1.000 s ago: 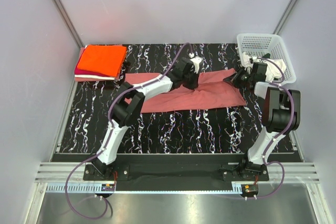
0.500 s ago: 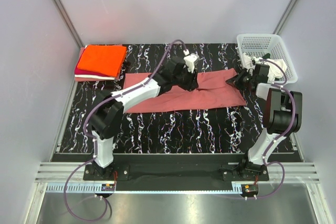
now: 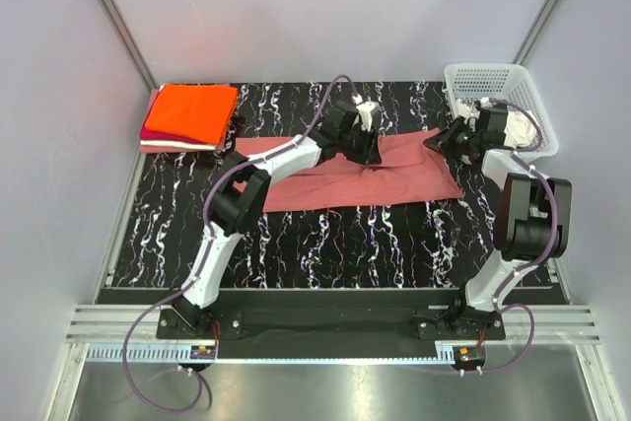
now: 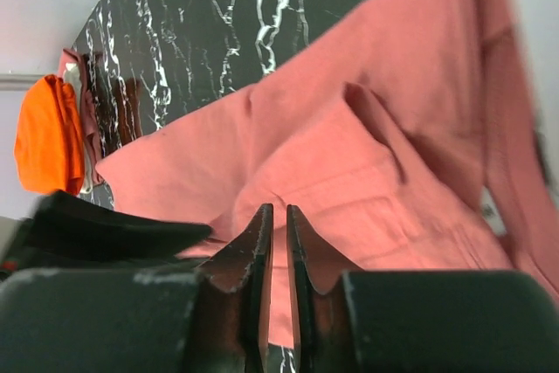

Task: Fold and stack the t-shirts
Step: Fold the tshirt

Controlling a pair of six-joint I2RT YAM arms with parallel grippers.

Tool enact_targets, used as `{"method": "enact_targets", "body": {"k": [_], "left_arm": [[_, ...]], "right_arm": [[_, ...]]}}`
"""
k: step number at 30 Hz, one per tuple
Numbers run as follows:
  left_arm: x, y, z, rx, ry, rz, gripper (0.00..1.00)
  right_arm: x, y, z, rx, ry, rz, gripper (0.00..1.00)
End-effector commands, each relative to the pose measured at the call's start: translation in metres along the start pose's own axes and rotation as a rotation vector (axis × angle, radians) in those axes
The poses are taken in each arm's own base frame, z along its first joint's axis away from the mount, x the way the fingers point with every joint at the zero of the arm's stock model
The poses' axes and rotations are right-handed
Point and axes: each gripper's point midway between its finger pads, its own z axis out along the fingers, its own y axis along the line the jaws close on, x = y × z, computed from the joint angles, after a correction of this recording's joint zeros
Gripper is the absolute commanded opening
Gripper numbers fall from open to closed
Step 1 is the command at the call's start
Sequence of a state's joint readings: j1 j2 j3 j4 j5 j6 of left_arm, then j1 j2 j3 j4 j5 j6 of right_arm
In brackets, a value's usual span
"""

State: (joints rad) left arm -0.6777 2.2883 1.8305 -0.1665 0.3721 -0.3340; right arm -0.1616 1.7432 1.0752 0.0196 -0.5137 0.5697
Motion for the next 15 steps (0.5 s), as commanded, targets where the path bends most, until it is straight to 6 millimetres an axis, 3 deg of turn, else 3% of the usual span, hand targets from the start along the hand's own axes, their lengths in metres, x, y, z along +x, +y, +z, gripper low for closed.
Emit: {"method": "enact_targets", "body": {"k": [1,5,8,13,15], "left_arm": [[-0.003,-0.016,0.004,0.056,-0.001,0.003,0.37],[0.038,0.012,0.008,-0.063,0.063,0.012,0.35],[0.051,0.026,0.005,-0.131,0.078,0.006,0.35],[0.038,0.03,-0.007,-0.189,0.035,0.011,0.38],[0.03,0.026,-0.013,-0.201,0.026,0.012,0.4]], "right_arm": [[-0.004,0.016,0.02,-0.045,0.018,-0.041,0.17],[-0.007,-0.004,0.035,0.023,0.007,-0.031,0.16],[-0.001,-0.019,0.052,0.045,0.037,-0.02,0.16],[0.002,-0.044,0.065,0.121,0.047,-0.015,0.16],[-0.001,-0.045,0.065,0.141,0.047,-0.027,0.16]]}}
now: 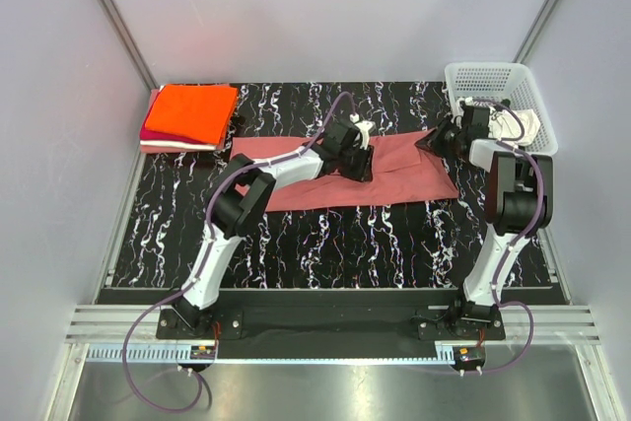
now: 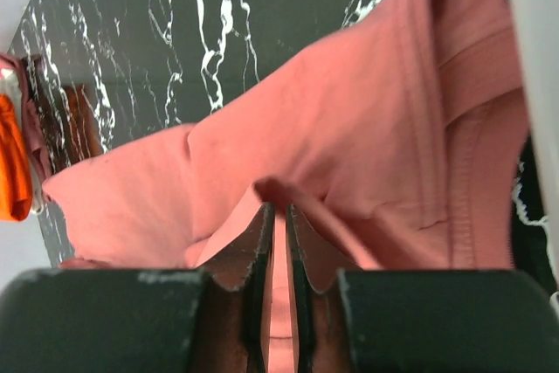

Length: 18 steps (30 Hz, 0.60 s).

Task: Fold and stack the t-shirts
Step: Fold the tshirt

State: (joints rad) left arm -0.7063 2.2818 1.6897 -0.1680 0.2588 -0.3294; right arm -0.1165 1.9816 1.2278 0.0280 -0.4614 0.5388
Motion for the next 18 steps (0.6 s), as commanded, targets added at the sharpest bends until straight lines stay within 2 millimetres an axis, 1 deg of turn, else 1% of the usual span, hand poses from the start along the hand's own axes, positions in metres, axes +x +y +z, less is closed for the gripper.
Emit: {"method": "enact_targets", "body": {"k": [1,2,3,4,5,6,7,8,9,10,11,12,13,14,15,16,17,18], "left_arm": [[-0.034,0.002,-0.027,-0.086,-0.085,0.023,0.41],[-0.041,0.0,-0.032,-0.09,-0.093,0.023,0.41],[-0.052,-0.007,-0.042,-0.083,-0.118,0.028,0.41],[-0.059,-0.01,-0.049,-0.084,-0.134,0.029,0.43],[-0.07,-0.013,-0.058,-0.083,-0.158,0.028,0.44],[-0.083,-0.021,-0.071,-0.073,-0.19,0.028,0.45],[-0.088,-0.024,-0.079,-0.066,-0.198,0.027,0.49],[-0.097,-0.028,-0.088,-0.059,-0.217,0.026,0.5],[-0.109,-0.03,-0.103,-0.057,-0.244,0.027,0.5],[-0.11,-0.028,-0.11,-0.071,-0.245,0.028,0.51],[-0.11,-0.022,-0.116,-0.092,-0.244,0.031,0.5],[-0.114,-0.016,-0.129,-0.122,-0.26,0.046,0.5],[-0.1,0.003,-0.132,-0.202,-0.226,0.038,0.48],[-0.095,0.017,-0.141,-0.251,-0.216,0.031,0.47],[-0.087,0.032,-0.146,-0.316,-0.199,0.026,0.44],[-0.06,0.049,-0.145,-0.357,-0.134,0.003,0.41],[-0.049,0.057,-0.148,-0.375,-0.113,-0.013,0.35],[-0.042,0.068,-0.156,-0.396,-0.11,-0.047,0.33]], "right_arm": [[-0.009,-0.017,0.005,0.082,-0.011,-0.008,0.16],[-0.014,-0.013,0.003,0.076,-0.017,-0.015,0.16],[-0.016,-0.011,0.002,0.073,-0.021,-0.02,0.16],[-0.023,-0.004,-0.003,0.066,-0.036,-0.029,0.16],[-0.029,0.002,-0.006,0.057,-0.048,-0.036,0.16],[-0.035,0.011,-0.013,0.047,-0.065,-0.049,0.17],[-0.038,0.016,-0.017,0.039,-0.071,-0.054,0.17],[-0.039,0.021,-0.022,0.034,-0.068,-0.053,0.17],[-0.045,0.031,-0.032,0.019,-0.088,-0.064,0.17],[-0.045,0.035,-0.037,0.015,-0.092,-0.065,0.17],[-0.043,0.036,-0.042,0.025,-0.092,-0.062,0.18],[-0.046,0.045,-0.054,0.018,-0.112,-0.07,0.18],[-0.047,0.048,-0.06,0.021,-0.121,-0.073,0.18],[-0.042,0.045,-0.066,0.045,-0.114,-0.065,0.18],[-0.045,0.054,-0.08,0.041,-0.137,-0.075,0.18],[-0.041,0.052,-0.085,0.055,-0.135,-0.073,0.18],[-0.038,0.051,-0.093,0.075,-0.14,-0.063,0.19],[-0.041,0.06,-0.107,0.065,-0.168,-0.069,0.19]]}}
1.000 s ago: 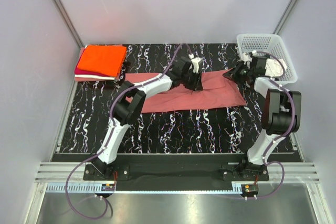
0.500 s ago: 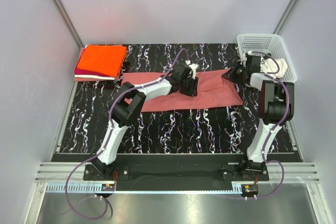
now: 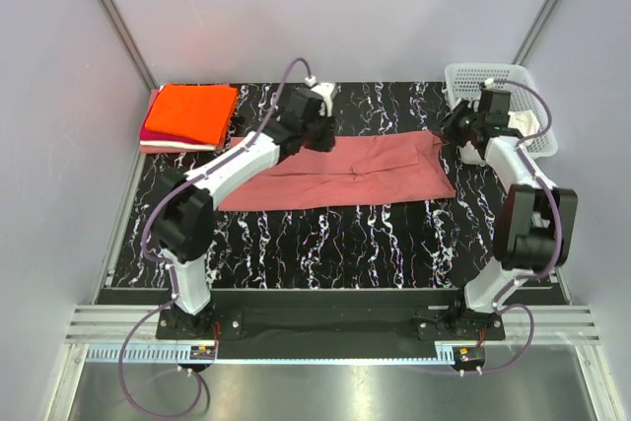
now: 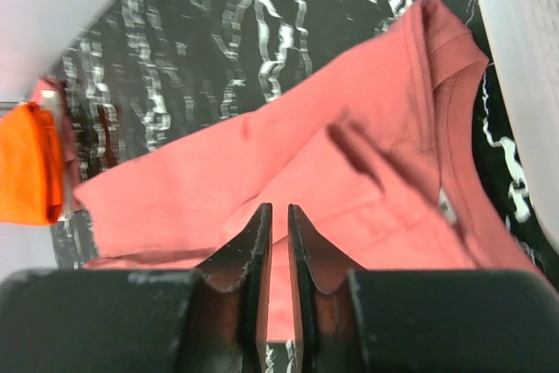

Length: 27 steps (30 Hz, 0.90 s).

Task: Fold and stack the t-shirts
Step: Fold the tshirt

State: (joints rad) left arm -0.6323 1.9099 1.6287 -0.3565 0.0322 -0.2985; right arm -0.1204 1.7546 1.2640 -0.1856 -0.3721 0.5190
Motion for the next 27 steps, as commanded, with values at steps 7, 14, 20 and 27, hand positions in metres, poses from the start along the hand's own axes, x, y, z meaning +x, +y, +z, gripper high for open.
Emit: {"method": "enact_targets", "body": {"k": [7,14,20,27], "left_arm": [[0.126,0.115,-0.02,-0.282,0.285,-0.192,0.24],[0.186,0.127,-0.021,-0.341,0.406,-0.253,0.22],[0.218,0.115,-0.054,-0.361,0.41,-0.288,0.21],[0.263,0.098,-0.097,-0.369,0.39,-0.444,0.21]], "right_arm": [[0.031,0.036,-0.08,-0.024,-0.039,-0.024,0.21],[0.068,0.037,-0.095,-0.041,0.005,-0.052,0.21],[0.092,0.018,-0.087,0.071,0.018,-0.062,0.21],[0.113,-0.009,-0.049,0.226,0.104,-0.071,0.19]]}}
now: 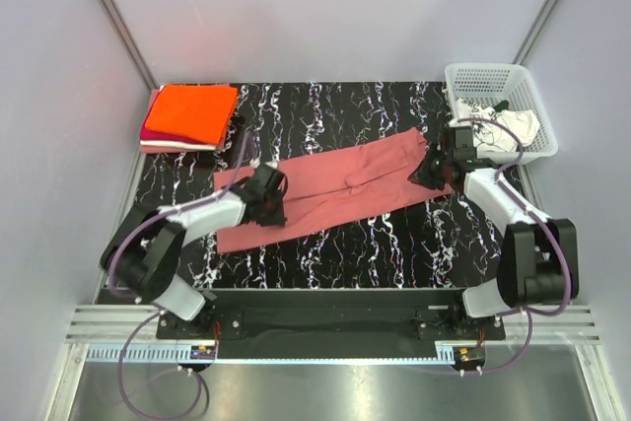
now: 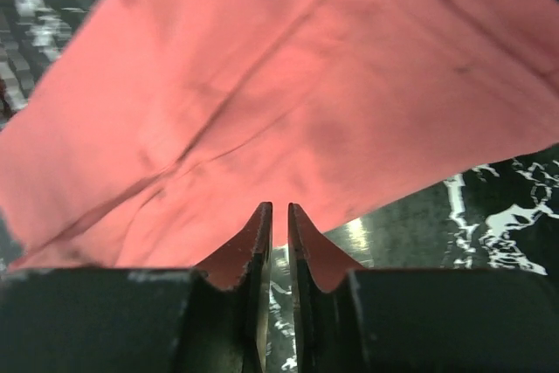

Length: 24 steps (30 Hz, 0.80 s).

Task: Fold and stack the t-shirts
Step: Fold the tshirt

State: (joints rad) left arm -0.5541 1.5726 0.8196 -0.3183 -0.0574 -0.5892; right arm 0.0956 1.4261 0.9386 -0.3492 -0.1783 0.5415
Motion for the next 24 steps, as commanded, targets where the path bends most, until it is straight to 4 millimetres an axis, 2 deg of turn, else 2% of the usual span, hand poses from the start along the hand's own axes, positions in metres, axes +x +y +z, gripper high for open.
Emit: {"method": "enact_targets", "body": {"k": [1,2,3,5,6,8,9,11,13,14,16,17,18,20,21,23,24], "left_arm": [[0.033,0.006,-0.021,-0.004,0.02,-0.153,0.22],[0.036,0.004,-0.027,0.015,0.009,-0.168,0.23],[0.033,0.0,-0.035,0.04,-0.012,-0.18,0.25],[0.008,-0.015,-0.062,0.125,-0.11,-0.199,0.28],[-0.005,-0.023,-0.079,0.167,-0.163,-0.193,0.29],[-0.024,-0.029,-0.099,0.189,-0.227,-0.154,0.31],[-0.043,-0.038,-0.117,0.22,-0.28,-0.14,0.32],[-0.067,-0.05,-0.146,0.264,-0.365,-0.072,0.33],[-0.079,-0.051,-0.161,0.267,-0.41,-0.02,0.35],[-0.086,-0.054,-0.17,0.272,-0.429,-0.007,0.36],[-0.092,-0.053,-0.178,0.271,-0.447,0.024,0.38],[-0.093,-0.055,-0.182,0.284,-0.449,0.037,0.38],[-0.094,-0.055,-0.184,0.287,-0.454,0.047,0.39],[-0.096,-0.054,-0.188,0.287,-0.469,0.07,0.4],[-0.098,-0.053,-0.189,0.286,-0.477,0.073,0.41],[-0.101,-0.048,-0.189,0.264,-0.489,0.09,0.41],[-0.102,-0.046,-0.188,0.252,-0.496,0.096,0.42]], "right_arm": [[-0.012,-0.011,0.013,0.084,-0.024,0.01,0.18],[-0.01,-0.014,0.023,0.103,-0.004,0.011,0.18],[-0.018,-0.011,0.027,0.105,-0.016,0.011,0.18],[-0.018,-0.019,0.043,0.147,0.004,0.02,0.18],[-0.026,-0.017,0.048,0.157,-0.013,0.028,0.18],[-0.023,-0.024,0.067,0.178,0.015,0.04,0.17],[-0.031,-0.019,0.072,0.173,0.002,0.045,0.17],[-0.029,-0.025,0.088,0.201,0.025,0.05,0.17],[-0.039,-0.023,0.095,0.208,0.007,0.04,0.17],[-0.039,-0.031,0.104,0.239,0.009,0.03,0.17],[-0.052,-0.025,0.113,0.226,0.0,-0.007,0.17],[-0.045,-0.032,0.125,0.241,0.029,-0.015,0.17],[-0.053,-0.025,0.13,0.227,0.025,-0.021,0.17],[-0.049,-0.031,0.144,0.245,0.055,-0.021,0.17],[-0.057,-0.026,0.147,0.24,0.048,-0.02,0.17],[-0.056,-0.029,0.158,0.248,0.061,-0.021,0.17],[-0.066,-0.018,0.16,0.213,0.052,-0.027,0.17]]}}
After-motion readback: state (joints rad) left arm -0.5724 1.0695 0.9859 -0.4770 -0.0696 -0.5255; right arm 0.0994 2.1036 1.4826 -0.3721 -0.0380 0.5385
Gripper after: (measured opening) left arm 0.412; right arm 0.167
